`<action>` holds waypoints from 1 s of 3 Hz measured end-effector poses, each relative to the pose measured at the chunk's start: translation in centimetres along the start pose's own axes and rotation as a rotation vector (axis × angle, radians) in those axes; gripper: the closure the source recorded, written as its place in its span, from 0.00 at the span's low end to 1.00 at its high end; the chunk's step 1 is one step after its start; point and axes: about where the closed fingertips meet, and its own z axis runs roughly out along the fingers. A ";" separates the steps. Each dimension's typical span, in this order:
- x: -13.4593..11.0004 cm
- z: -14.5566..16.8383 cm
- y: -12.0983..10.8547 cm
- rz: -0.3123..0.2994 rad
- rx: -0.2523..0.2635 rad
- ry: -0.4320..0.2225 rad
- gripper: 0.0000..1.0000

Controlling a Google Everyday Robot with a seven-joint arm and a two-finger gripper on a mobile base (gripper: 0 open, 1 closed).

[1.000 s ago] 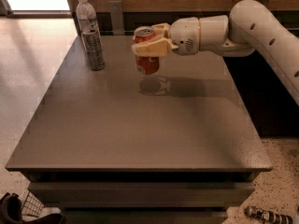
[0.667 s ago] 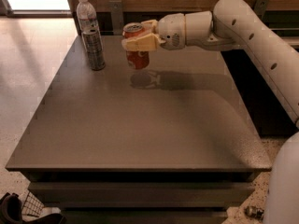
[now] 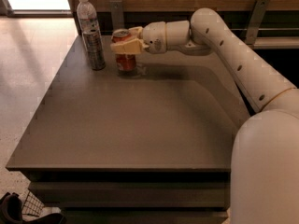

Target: Move coke can near redbull can

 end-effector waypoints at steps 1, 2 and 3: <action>1.3 0.9 -0.9 0.011 0.000 -0.030 1.00; 1.4 1.2 -0.8 0.012 -0.005 -0.031 0.85; 1.3 1.5 -0.7 0.013 -0.010 -0.031 0.62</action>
Offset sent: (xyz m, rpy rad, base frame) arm 0.0086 0.0048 -0.0115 0.0260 0.0059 -0.0009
